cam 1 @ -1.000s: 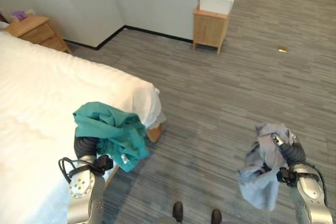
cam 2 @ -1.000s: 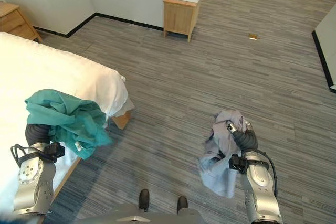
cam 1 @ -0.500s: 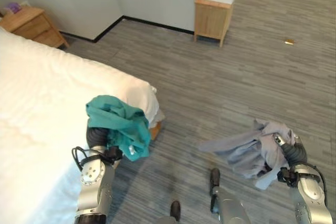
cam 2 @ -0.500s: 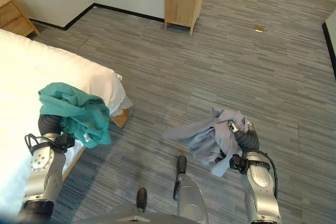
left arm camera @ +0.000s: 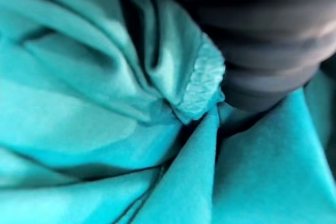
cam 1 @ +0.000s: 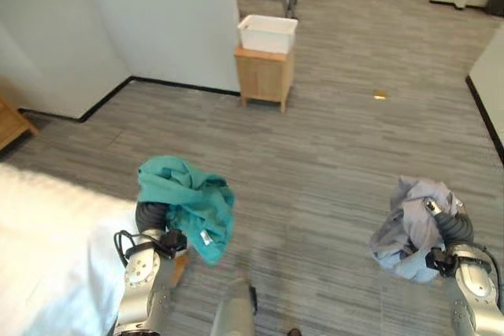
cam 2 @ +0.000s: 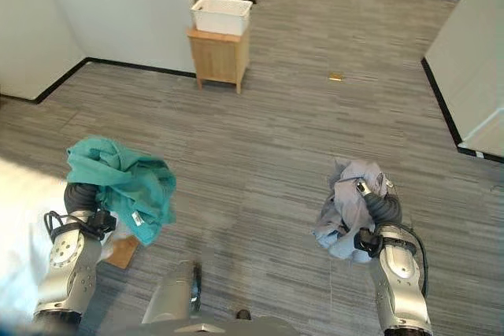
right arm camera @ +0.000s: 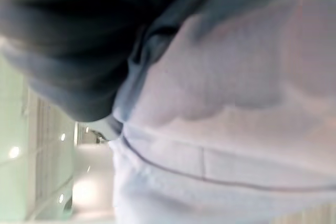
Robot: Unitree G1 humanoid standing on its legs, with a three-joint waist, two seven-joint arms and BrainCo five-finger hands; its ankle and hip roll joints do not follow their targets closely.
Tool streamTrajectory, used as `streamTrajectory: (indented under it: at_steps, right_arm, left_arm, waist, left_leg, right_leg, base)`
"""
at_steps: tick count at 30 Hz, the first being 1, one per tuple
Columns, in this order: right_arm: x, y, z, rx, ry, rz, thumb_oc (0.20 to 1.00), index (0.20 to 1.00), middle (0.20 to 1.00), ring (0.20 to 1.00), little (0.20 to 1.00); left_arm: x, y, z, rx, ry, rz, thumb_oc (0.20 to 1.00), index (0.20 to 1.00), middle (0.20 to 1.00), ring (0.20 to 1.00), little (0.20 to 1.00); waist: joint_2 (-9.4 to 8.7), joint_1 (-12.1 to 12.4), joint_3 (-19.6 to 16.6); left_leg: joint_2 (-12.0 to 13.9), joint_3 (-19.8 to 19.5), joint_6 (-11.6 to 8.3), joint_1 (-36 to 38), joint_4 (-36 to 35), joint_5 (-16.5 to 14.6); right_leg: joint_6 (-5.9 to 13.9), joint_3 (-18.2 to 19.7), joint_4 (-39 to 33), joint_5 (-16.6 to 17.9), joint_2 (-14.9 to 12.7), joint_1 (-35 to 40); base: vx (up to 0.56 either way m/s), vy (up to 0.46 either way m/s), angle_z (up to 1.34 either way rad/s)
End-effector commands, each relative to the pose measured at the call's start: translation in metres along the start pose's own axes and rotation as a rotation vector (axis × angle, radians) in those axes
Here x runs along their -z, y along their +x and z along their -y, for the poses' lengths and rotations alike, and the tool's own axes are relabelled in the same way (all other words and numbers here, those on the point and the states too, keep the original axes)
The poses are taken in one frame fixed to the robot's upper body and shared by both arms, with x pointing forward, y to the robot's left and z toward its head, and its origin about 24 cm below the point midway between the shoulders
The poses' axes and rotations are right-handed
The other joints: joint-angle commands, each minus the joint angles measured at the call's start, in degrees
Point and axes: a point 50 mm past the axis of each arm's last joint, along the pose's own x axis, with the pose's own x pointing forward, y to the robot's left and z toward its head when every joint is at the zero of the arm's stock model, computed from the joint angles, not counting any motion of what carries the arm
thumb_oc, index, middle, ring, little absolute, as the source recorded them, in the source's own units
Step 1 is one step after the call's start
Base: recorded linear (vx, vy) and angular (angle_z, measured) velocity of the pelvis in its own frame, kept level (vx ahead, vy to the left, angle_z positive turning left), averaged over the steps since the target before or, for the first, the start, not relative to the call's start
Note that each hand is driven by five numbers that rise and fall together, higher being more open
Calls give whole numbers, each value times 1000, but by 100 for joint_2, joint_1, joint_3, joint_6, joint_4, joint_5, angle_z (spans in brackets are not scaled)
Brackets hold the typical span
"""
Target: Pick up bed clothes into laundry basket.
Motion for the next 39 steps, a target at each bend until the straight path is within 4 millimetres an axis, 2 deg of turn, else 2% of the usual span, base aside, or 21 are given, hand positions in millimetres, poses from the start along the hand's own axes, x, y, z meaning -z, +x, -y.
streamTrajectory:
  at_steps: [1, 5, 6, 8, 9, 12, 14, 16, 17, 21, 23, 24, 25, 28, 30, 31, 32, 33, 34, 35, 39]
  right_arm:
    - [-42, 16, -1, -39, -49, 206, 200, 200, 200, 200, 200]
    - [-40, 17, -7, -80, -58, 189, 200, 200, 200, 200, 200]
    - [-35, 16, -17, -114, -44, 171, 200, 200, 200, 200, 200]
    - [-30, 14, -20, -126, -46, 150, 200, 200, 200, 200, 200]
    - [-31, 16, -29, -150, -27, 160, 200, 200, 200, 200, 200]
    - [-27, 16, -38, -183, -1, 146, 200, 200, 200, 200, 200]
    - [-27, 18, -43, -195, -35, 142, 200, 200, 200, 200, 200]
    - [-27, 18, -46, -212, -15, 141, 200, 200, 200, 200, 200]
    - [-28, 16, -46, -226, 16, 145, 200, 200, 200, 200, 200]
    - [-27, 12, -34, -188, 15, 141, 200, 200, 200, 200, 200]
    - [-30, 10, -31, -184, 4, 150, 200, 200, 200, 200, 200]
    - [-30, 9, -31, -183, 2, 149, 200, 200, 200, 200, 200]
    - [-30, 9, -27, -179, -13, 149, 200, 200, 200, 200, 200]
    - [-27, 7, -25, -185, -10, 133, 200, 200, 200, 200, 200]
    - [-27, 8, -25, -187, -12, 132, 200, 200, 200, 200, 200]
    - [-27, 10, -20, -168, -20, 128, 200, 200, 200, 200, 200]
    - [-35, 15, -22, -157, 6, 166, 200, 200, 200, 200, 200]
    - [-37, 17, -21, -144, 8, 176, 200, 200, 200, 200, 200]
    - [-41, 18, -18, -120, -5, 191, 200, 200, 200, 200, 200]
    - [-40, 18, -16, -107, 0, 189, 200, 200, 200, 200, 200]
    - [-43, 17, -17, -101, 14, 210, 200, 200, 200, 200, 200]
  left_arm:
    - [-39, 13, 0, 12, -6, 204, 200, 200, 200, 200, 200]
    - [-39, 9, -10, -18, 24, 200, 200, 200, 200, 200, 200]
    - [-41, 6, -13, -26, 31, 204, 200, 200, 200, 200, 200]
    - [-40, 4, -12, -13, 39, 195, 200, 200, 200, 200, 200]
    - [-44, 6, -7, 3, 44, 210, 200, 200, 200, 200, 200]
    - [-46, 8, -3, 16, 26, 214, 200, 200, 200, 200, 200]
    - [-46, 11, 1, 34, 35, 212, 200, 200, 200, 200, 200]
    - [-45, 14, 3, 39, 41, 210, 200, 200, 200, 200, 200]
    - [-46, 14, 8, 69, 39, 209, 200, 200, 200, 200, 200]
    - [-38, 18, 12, 100, 27, 172, 200, 200, 200, 200, 200]
    - [-34, 19, 16, 107, 24, 164, 200, 200, 200, 200, 200]
    - [-34, 19, 16, 108, 23, 163, 200, 200, 200, 200, 200]
    - [-29, 14, 11, 102, 43, 139, 200, 200, 200, 200, 200]
    - [-25, 11, 10, 104, 42, 122, 200, 200, 200, 200, 200]
    - [-24, 10, 12, 108, 40, 120, 200, 200, 200, 200, 200]
    - [-24, 11, 13, 105, 34, 122, 200, 200, 200, 200, 200]
    - [-27, 15, 18, 106, -15, 136, 200, 200, 200, 200, 200]
    - [-26, 15, 17, 101, -12, 131, 200, 200, 200, 200, 200]
    - [-27, 16, 20, 116, -3, 131, 200, 200, 200, 200, 200]
    - [-27, 15, 21, 121, -8, 128, 200, 200, 200, 200, 200]
    - [-21, 17, 23, 128, -19, 104, 200, 200, 200, 200, 200]
  waist:
    - [267, 403, -1]
    - [308, 508, -191]
    - [246, 610, -358]
    - [-9, 700, -449]
    - [-15, 718, -339]
    - [300, 573, -170]
    - [529, 264, -33]
    - [531, 155, -27]
    - [581, -44, 10]
    - [320, -444, -11]
    - [292, -531, -11]
    - [306, -570, -9]
    - [315, -549, -87]
    - [298, -573, -268]
    - [256, -597, -375]
    - [228, -587, -351]
    - [3, -382, -128]
    - [-12, -278, -56]
    - [-36, -51, 28]
    - [-102, 58, 72]
    - [12, 106, 82]
  left_leg:
    - [-240, -283, -66, 829, -1786, 945]
    - [-224, 119, -90, 957, -1822, 1254]
    - [-268, 171, 73, 1079, -1730, 1164]
    - [-543, 176, 381, 1146, -1436, 831]
    - [-651, 79, 663, 1405, -1219, 421]
    - [-550, -51, 881, 1970, -1260, 147]
    - [-545, -303, 933, 2470, -1435, 6]
    - [-609, -416, 922, 2661, -1517, -64]
    - [-649, -698, 866, 3104, -1633, -132]
    - [-801, -1347, 644, 3757, -1653, -636]
    - [-656, -1523, 534, 4179, -1721, -784]
    - [-637, -1563, 524, 4185, -1741, -758]
    - [-509, -1519, 410, 4450, -1665, -848]
    - [-410, -1570, 292, 4575, -1395, -818]
    - [-368, -1437, 65, 4442, -677, -539]
    - [-266, -1200, -430, 3816, 1416, 487]
    - [-416, -981, -446, 2865, 3013, 642]
    - [-191, -756, -284, 2557, 3373, 497]
    - [217, -303, -110, 1850, 2891, 334]
    - [242, -212, -80, 1629, 2927, 314]
    - [458, 106, -44, 1560, 997, 272]
  right_leg:
    - [482, 591, -229, 334, -312, 238]
    - [500, 844, -155, 109, -335, 661]
    - [590, 886, 59, 100, -551, 805]
    - [889, 847, 1043, 685, -945, 643]
    - [1199, 961, 3166, 1976, -997, -45]
    - [1167, 829, 4453, 2587, -1067, -973]
    - [1014, 698, 5243, 1845, -862, -1937]
    - [943, 595, 4936, 1619, -841, -2133]
    - [841, 391, 4156, 1410, -803, -2721]
    - [934, 821, 1510, 1544, -643, -2863]
    - [1106, 570, 328, 1755, -652, -2965]
    - [1101, 517, 223, 1838, -658, -2905]
    - [1190, -166, -39, 1934, -695, -2943]
    - [1085, -352, 185, 1939, -753, -2733]
    - [906, -356, 308, 1971, -723, -2464]
    - [661, -254, 417, 1741, -665, -2101]
    - [471, -134, 334, 1554, -733, -1652]
    - [374, -96, 204, 1397, -585, -1374]
    - [370, -94, 5, 1209, -543, -897]
    - [386, -65, -41, 1191, -607, -783]
    - [538, -19, -154, 1041, -576, -582]
  base:
    - [692, 17, -62]
    - [645, 50, -61]
    - [692, 131, -41]
    - [754, 192, -4]
    - [399, 166, 4]
    - [470, 286, 16]
    - [576, 198, 53]
    - [538, 14, 86]
    - [643, -38, 114]
    - [748, -156, 114]
    - [566, -125, 128]
    - [587, -147, 54]
    - [561, -155, 34]
    - [552, -168, 16]
    - [561, -241, -15]
    - [748, -442, -2]
    - [776, -494, 10]
    - [791, -474, -3]
    - [603, -305, -55]
    - [605, -193, -107]
    - [357, 43, -76]
